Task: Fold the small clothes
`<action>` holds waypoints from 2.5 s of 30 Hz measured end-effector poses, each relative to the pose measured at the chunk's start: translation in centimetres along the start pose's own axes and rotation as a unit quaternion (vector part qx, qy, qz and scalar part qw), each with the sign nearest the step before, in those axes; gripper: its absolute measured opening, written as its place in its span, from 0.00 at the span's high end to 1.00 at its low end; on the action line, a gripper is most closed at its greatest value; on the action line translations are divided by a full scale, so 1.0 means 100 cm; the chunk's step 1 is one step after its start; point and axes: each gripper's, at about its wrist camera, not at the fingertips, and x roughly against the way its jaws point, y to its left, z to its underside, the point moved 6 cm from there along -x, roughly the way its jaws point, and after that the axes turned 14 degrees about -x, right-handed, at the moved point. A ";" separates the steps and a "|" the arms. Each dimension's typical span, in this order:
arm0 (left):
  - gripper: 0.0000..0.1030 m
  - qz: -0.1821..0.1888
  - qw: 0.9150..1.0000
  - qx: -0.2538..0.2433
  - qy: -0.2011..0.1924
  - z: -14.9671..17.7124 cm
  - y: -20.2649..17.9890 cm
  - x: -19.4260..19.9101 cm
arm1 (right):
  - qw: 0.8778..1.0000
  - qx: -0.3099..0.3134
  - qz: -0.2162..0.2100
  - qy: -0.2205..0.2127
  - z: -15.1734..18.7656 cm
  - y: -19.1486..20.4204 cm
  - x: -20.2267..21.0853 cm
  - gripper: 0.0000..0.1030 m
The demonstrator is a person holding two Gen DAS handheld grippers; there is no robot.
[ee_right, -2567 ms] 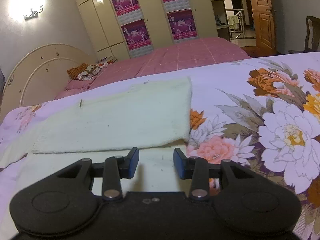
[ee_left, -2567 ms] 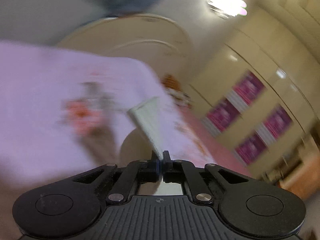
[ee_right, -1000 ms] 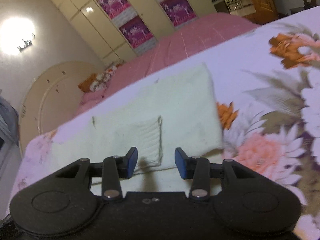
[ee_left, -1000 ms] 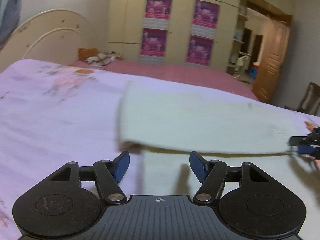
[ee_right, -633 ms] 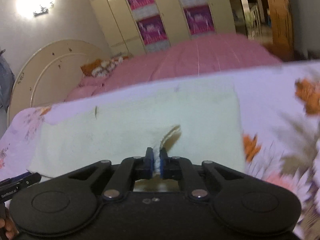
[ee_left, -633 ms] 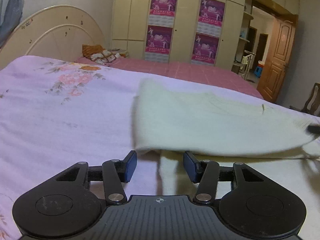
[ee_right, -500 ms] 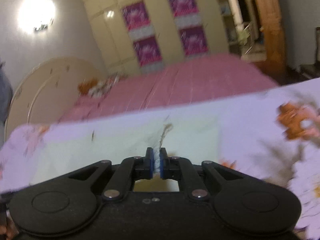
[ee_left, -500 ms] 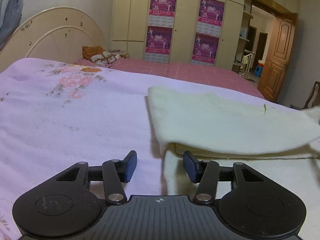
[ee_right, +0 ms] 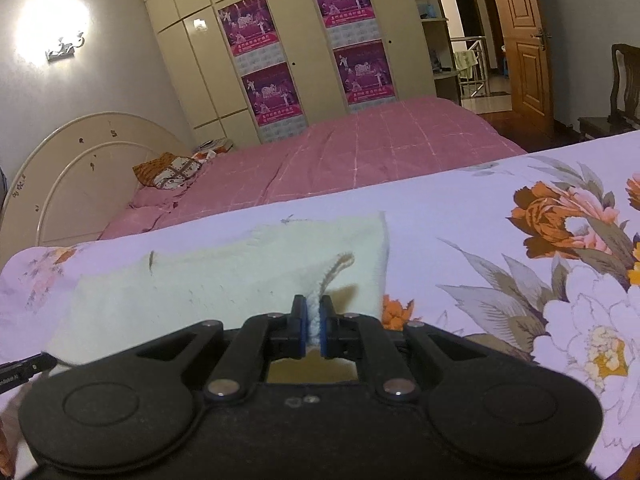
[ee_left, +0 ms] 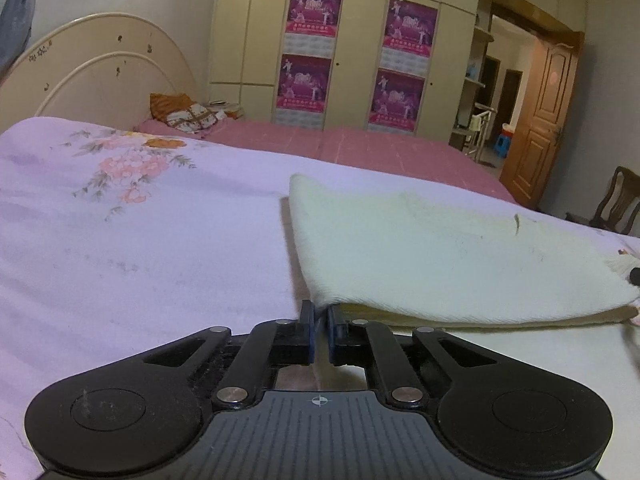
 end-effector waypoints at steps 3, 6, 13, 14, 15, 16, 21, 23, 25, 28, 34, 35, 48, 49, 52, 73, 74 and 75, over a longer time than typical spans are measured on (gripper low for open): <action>0.94 0.001 1.000 -0.008 0.011 0.002 0.000 -0.003 | 1.000 0.002 0.007 0.005 0.001 -0.008 -0.002 0.93; 0.94 0.006 1.000 -0.011 0.012 0.003 0.002 -0.002 | 1.000 0.006 0.017 0.014 0.005 -0.013 -0.009 0.93; 0.93 -0.005 0.998 -0.022 -0.052 -0.013 0.003 0.030 | 0.999 0.029 0.015 0.023 0.007 -0.016 -0.013 0.91; 0.92 0.001 0.998 -0.025 -0.057 -0.017 0.000 0.030 | 0.999 0.030 0.021 0.008 0.003 -0.016 -0.006 0.89; 0.86 0.010 0.998 -0.029 -0.059 -0.022 -0.006 0.027 | 0.999 0.027 0.027 -0.011 -0.002 -0.015 0.002 0.83; 0.59 0.023 0.998 -0.032 -0.057 -0.026 -0.013 0.022 | 0.999 0.019 0.020 -0.020 -0.006 -0.012 0.007 0.83; 0.35 0.054 0.995 -0.069 -0.055 -0.038 -0.064 -0.002 | 0.997 0.051 -0.043 0.038 0.026 0.043 -0.008 0.87; 0.35 0.051 0.995 -0.077 -0.046 -0.037 -0.074 -0.010 | 0.994 0.071 -0.055 0.055 0.044 0.063 -0.017 0.87; 0.35 0.043 0.997 -0.067 -0.020 -0.029 -0.067 -0.019 | 0.994 0.083 -0.047 0.061 0.054 0.065 -0.023 0.88; 0.40 0.055 0.998 -0.038 -0.011 -0.018 -0.042 -0.018 | 0.996 0.068 -0.001 0.050 0.046 0.032 -0.024 0.94; 0.43 0.053 0.997 -0.050 -0.034 -0.038 -0.036 -0.015 | 0.999 0.042 0.030 0.017 0.020 0.007 -0.013 0.84; 0.43 0.058 0.996 -0.051 -0.039 -0.048 -0.041 -0.020 | 0.999 0.044 0.024 0.005 0.018 0.014 -0.013 0.78; 0.28 0.051 0.992 -0.109 -0.023 -0.076 -0.054 -0.074 | 0.995 0.081 0.050 0.002 0.009 0.025 -0.058 0.85; 0.28 0.047 0.995 -0.091 -0.010 -0.077 -0.038 -0.082 | 0.996 0.073 0.048 0.003 0.005 0.017 -0.057 0.86; 0.29 0.042 0.997 -0.063 0.008 -0.080 -0.011 -0.103 | 0.997 0.063 0.032 0.007 0.005 0.010 -0.057 0.86; 0.28 0.037 0.997 -0.067 -0.002 -0.058 -0.029 -0.068 | 0.992 0.124 0.014 0.015 0.026 0.056 -0.064 0.78; 0.29 0.035 0.997 -0.068 0.004 -0.054 -0.025 -0.065 | 0.993 0.117 0.023 0.014 0.022 0.051 -0.062 0.78; 0.29 0.033 0.997 -0.071 0.006 -0.049 -0.020 -0.060 | 0.993 0.115 0.034 0.009 0.019 0.047 -0.058 0.78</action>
